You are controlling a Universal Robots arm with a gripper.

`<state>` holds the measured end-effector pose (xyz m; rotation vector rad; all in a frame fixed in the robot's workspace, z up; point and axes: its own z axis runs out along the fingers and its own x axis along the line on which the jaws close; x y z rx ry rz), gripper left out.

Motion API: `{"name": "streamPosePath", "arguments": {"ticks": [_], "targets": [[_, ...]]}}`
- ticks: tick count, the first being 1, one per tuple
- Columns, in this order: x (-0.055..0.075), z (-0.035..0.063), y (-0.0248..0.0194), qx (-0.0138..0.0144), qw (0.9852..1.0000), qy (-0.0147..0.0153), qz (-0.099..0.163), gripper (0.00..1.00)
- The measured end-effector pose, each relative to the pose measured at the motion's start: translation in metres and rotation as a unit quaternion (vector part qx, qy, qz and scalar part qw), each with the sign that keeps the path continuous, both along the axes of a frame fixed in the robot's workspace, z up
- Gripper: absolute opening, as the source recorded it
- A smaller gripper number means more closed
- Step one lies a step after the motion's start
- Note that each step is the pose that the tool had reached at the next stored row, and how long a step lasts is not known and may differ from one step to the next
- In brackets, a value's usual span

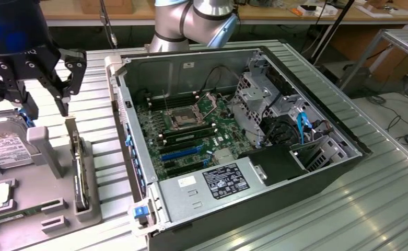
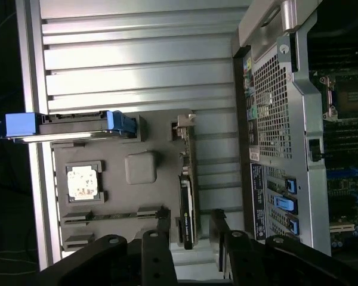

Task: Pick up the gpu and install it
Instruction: 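Reach for the gpu, then pick up the gpu and move the gpu toward the slot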

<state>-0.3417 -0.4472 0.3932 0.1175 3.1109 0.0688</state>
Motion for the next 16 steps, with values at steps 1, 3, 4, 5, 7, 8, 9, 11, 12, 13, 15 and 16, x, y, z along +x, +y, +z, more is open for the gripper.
{"name": "streamPosePath", "arguments": {"ticks": [1,3,4,5,7,8,9,11,12,13,15,16], "targets": [[0.0,0.0,0.0,0.0,1.0,0.0,0.0,0.42],[0.0,0.0,0.0,0.0,1.0,0.0,0.0,0.48],[0.0,0.0,0.0,0.0,1.0,0.0,0.0,0.48],[0.0,0.0,0.0,0.0,1.0,0.0,0.0,0.48],[0.0,0.0,0.0,0.0,1.0,0.0,0.0,0.48],[0.0,0.0,0.0,0.0,1.0,0.0,0.0,0.48],[0.0,0.0,0.0,0.0,1.0,0.0,0.0,0.48],[0.0,0.0,0.0,0.0,1.0,0.0,0.0,0.48],[0.0,0.0,0.0,0.0,1.0,0.0,0.0,0.48],[0.0,0.0,0.0,0.0,1.0,0.0,0.0,0.48],[0.0,0.0,0.0,0.0,1.0,0.0,0.0,0.48],[0.0,0.0,0.0,0.0,1.0,0.0,0.0,0.48]]}}
